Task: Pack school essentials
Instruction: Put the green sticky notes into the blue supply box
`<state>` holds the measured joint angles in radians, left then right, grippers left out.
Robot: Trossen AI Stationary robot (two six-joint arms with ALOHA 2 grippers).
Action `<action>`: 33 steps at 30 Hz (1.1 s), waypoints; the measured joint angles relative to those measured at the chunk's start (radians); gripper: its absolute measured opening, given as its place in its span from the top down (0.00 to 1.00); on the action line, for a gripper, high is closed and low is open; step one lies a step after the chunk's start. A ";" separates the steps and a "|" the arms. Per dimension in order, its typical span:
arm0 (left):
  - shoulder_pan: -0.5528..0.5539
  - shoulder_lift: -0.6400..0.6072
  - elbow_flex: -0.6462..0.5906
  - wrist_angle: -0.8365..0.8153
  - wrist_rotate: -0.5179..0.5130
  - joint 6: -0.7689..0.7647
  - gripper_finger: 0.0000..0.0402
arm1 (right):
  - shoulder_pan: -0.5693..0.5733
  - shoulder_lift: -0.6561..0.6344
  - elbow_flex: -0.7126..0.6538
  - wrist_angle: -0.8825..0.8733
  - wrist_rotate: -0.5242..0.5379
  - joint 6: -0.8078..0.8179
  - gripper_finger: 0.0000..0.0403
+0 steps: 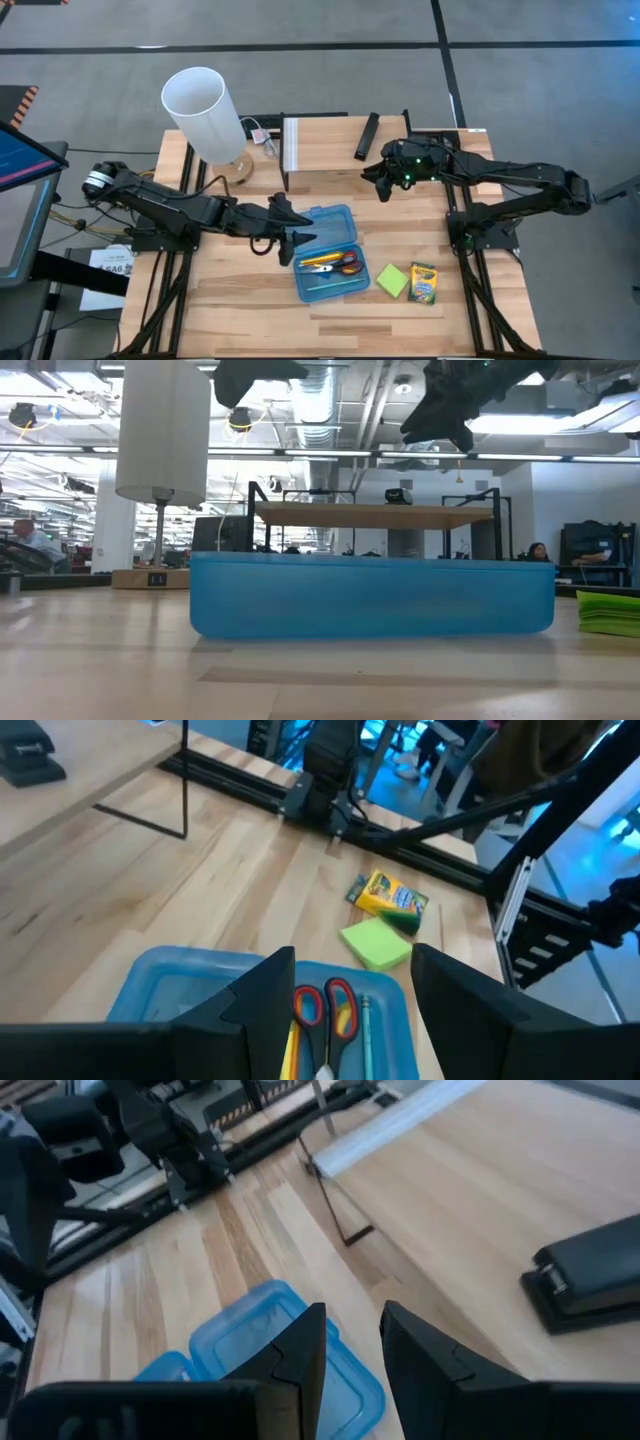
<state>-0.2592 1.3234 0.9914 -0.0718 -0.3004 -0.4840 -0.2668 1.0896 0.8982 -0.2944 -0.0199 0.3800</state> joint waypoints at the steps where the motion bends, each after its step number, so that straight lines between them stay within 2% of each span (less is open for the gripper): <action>1: 0.000 0.000 -0.001 0.000 0.000 0.001 0.53 | 0.000 0.000 0.000 0.001 0.000 0.006 0.70; 8: 0.004 -0.005 0.000 0.023 0.000 0.015 0.53 | 0.019 0.012 0.000 0.007 0.000 0.016 0.70; 18: 0.004 -0.020 0.001 0.046 0.007 -0.058 0.53 | 0.024 0.012 0.000 0.004 -0.002 0.029 0.70; 33: 0.005 -0.022 0.001 0.091 -0.028 -0.063 0.53 | 0.024 0.012 0.000 0.004 -0.004 0.004 0.70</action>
<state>-0.2546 1.3018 0.9920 0.0189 -0.3283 -0.5468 -0.2424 1.1019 0.8982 -0.2909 -0.0242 0.3840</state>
